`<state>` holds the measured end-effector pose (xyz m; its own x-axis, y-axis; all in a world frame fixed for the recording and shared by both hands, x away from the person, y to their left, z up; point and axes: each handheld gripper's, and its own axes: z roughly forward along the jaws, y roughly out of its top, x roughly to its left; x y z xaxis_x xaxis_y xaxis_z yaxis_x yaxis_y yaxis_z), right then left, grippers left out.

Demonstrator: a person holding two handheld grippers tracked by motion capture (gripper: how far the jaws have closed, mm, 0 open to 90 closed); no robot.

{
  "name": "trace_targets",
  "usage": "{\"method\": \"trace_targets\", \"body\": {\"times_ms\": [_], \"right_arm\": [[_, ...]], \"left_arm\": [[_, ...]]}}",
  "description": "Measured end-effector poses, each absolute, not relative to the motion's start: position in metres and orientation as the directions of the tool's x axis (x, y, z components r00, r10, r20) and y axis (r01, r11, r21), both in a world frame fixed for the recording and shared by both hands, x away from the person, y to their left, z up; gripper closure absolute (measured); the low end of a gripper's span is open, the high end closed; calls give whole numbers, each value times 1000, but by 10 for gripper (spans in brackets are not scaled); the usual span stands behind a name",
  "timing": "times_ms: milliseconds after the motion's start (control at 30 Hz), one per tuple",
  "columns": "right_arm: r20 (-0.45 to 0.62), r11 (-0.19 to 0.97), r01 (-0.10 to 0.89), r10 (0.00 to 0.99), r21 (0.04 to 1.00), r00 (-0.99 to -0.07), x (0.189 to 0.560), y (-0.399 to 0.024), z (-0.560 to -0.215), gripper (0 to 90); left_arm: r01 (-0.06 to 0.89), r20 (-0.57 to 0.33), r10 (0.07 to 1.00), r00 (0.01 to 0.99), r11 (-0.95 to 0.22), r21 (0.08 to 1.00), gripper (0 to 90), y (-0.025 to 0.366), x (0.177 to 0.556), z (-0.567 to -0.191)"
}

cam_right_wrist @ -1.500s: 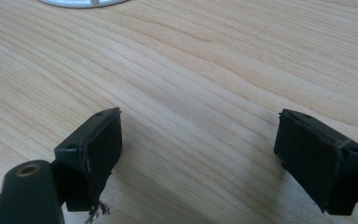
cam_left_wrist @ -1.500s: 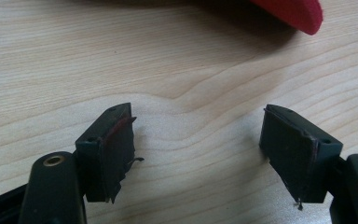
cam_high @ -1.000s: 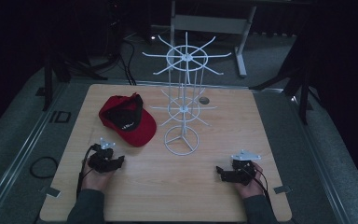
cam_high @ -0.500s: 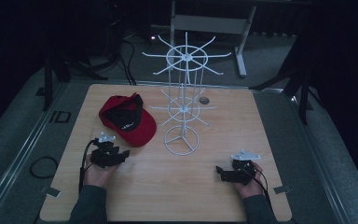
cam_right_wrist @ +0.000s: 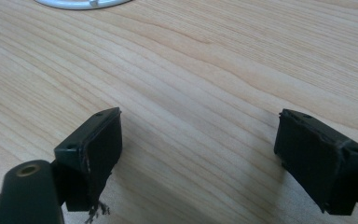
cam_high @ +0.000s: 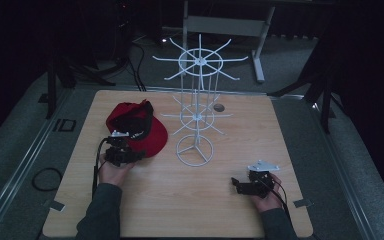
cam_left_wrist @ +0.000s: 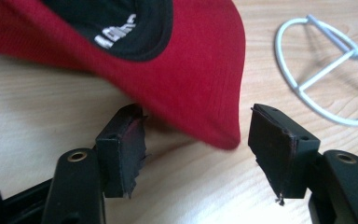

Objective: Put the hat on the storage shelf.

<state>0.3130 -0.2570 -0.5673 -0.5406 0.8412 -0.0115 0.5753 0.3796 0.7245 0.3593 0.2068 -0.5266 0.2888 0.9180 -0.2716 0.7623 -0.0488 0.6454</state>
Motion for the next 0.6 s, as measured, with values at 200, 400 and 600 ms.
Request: {"method": "trace_targets", "body": {"times_ms": [200,400,600], "right_arm": [[-12,380,575,841,725,-541,313,-257,-567,149],[-11,380,576,841,724,-541,313,-257,-567,149],[-11,380,576,841,724,-541,313,-257,-567,149]], "left_arm": [[767,-276,918,284,-45,640,427,206,375,-527],[782,-312,910,273,-21,623,441,203,383,-535],[790,-325,906,272,-18,613,518,195,386,-545]]}}
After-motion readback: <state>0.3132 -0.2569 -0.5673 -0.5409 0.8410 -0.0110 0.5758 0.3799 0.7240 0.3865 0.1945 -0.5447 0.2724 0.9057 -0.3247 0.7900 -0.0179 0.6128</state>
